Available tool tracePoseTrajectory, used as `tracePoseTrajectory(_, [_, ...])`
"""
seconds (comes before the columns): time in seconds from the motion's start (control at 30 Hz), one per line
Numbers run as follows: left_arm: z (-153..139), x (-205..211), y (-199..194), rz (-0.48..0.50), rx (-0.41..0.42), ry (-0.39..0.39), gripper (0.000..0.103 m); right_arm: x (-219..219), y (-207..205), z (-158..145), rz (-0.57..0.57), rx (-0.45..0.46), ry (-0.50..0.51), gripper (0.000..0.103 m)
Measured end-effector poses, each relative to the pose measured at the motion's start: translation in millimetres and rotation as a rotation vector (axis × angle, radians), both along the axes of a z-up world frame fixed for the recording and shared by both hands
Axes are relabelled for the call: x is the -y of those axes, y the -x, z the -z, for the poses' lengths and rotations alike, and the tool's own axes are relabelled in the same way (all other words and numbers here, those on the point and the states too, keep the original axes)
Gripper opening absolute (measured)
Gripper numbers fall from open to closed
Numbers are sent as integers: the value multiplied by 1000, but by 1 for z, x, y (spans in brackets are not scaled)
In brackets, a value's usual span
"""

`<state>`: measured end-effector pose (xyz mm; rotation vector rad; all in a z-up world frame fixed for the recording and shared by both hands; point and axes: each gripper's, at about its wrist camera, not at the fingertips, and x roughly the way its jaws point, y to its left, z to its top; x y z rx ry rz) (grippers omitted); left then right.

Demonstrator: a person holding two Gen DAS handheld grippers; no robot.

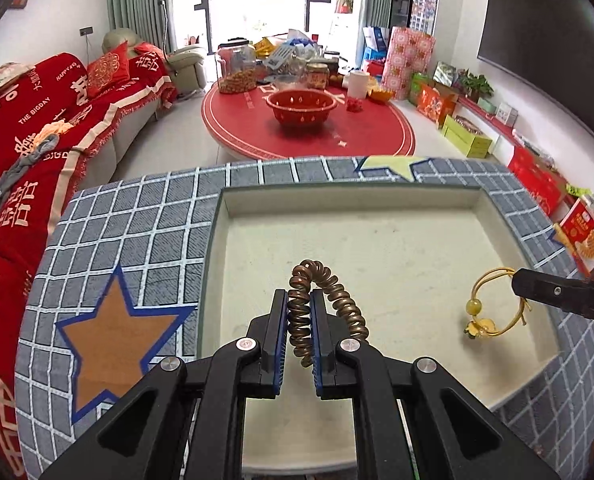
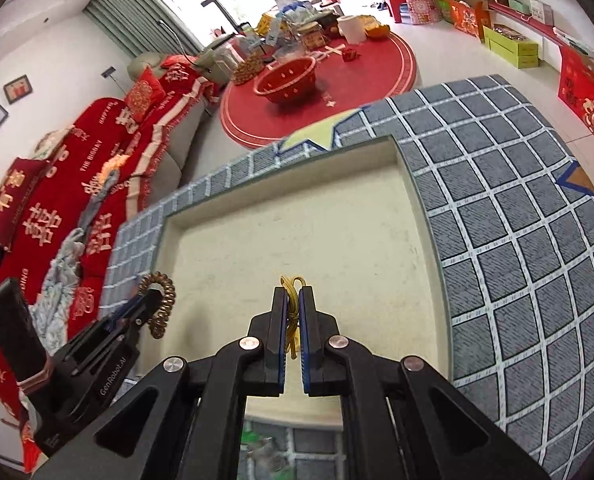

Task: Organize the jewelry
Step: 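Carry both bracelets into the grey-green tray and open both tools, then withdraw both tools from the tray toward the remaining jewelry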

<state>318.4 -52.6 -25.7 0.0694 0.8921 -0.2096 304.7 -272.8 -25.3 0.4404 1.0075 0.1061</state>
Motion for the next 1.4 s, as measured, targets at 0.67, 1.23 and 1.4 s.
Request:
tracePoseTrajectory(0.67, [18,16,0,-25,-13,-159,24,-1,4,18,17,-25,118,46])
tracePoseTrajectory(1.23, [-10,12,5,-53,99,-177,103,18,40,-15,73,54,40,51])
tracePoseTrajectory(1.4, [-24,1,27,-36,120,-172,103,15,58,-22,65,73,22,80])
